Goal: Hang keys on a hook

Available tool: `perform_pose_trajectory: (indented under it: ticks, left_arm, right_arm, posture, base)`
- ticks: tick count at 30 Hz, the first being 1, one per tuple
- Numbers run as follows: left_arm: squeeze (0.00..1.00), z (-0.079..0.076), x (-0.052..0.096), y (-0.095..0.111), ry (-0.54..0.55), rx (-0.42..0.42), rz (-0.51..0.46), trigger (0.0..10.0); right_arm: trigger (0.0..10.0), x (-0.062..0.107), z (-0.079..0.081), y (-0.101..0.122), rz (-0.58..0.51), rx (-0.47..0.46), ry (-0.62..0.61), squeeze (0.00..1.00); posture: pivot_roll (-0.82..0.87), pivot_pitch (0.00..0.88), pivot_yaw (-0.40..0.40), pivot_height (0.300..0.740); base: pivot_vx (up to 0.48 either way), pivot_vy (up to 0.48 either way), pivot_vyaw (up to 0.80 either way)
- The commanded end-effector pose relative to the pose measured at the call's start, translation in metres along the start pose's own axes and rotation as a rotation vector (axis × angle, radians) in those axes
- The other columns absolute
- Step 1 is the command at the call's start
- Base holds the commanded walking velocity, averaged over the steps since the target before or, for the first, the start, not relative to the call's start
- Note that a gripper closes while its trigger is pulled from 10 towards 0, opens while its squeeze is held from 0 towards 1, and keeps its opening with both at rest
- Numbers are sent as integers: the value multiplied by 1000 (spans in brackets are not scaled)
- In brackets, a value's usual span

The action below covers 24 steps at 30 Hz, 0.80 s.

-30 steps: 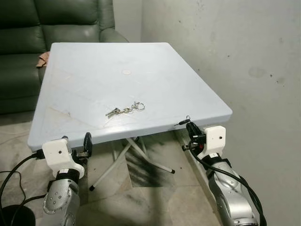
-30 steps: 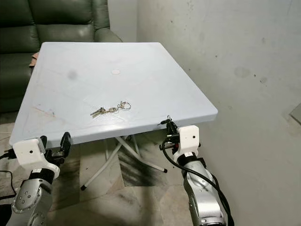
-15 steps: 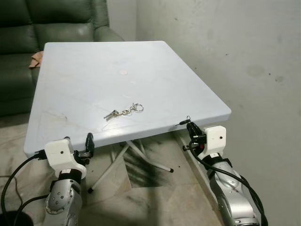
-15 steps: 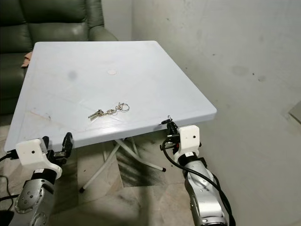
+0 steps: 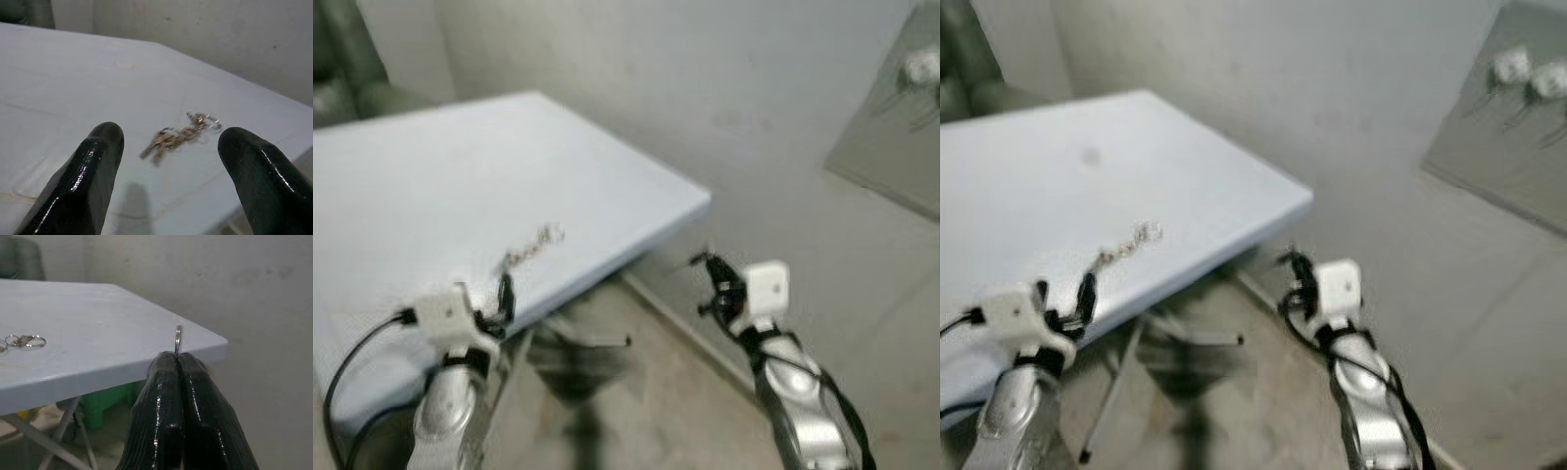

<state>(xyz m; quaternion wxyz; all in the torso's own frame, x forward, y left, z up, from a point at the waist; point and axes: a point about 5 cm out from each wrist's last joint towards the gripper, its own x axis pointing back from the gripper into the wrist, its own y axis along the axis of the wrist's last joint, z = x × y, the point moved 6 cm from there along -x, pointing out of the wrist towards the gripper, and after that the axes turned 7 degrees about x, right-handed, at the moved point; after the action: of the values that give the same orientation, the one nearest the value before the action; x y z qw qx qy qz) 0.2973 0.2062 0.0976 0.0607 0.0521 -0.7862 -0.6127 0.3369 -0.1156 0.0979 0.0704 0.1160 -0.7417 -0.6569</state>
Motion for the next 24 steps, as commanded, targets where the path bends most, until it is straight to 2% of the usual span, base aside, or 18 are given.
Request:
perform_pose_trajectory:
  ticks: [1, 12, 24]
  left_arm:
    - [0, -3, -1, -4, -12, -5, 22, 10000]
    - [0, -4, -1, -4, -27, -21, 26, 10000]
    - [0, -6, 2, -4, -36, -7, 34, 10000]
  right_arm:
    - [10000, -3, -3, 9, -35, 24, 4, 0]
    - [10000, -2, -1, 13, -56, 17, 10, 0]
    - [10000, 3, -2, 13, -59, 27, 7, 0]
  posture:
    - [-24, 0, -55, 740]
    - [-27, 0, -54, 740]
    - [-29, 0, -57, 740]
  base:
    - [0, 0, 0]
    - [0, 0, 0]
    - [450, 0, 0]
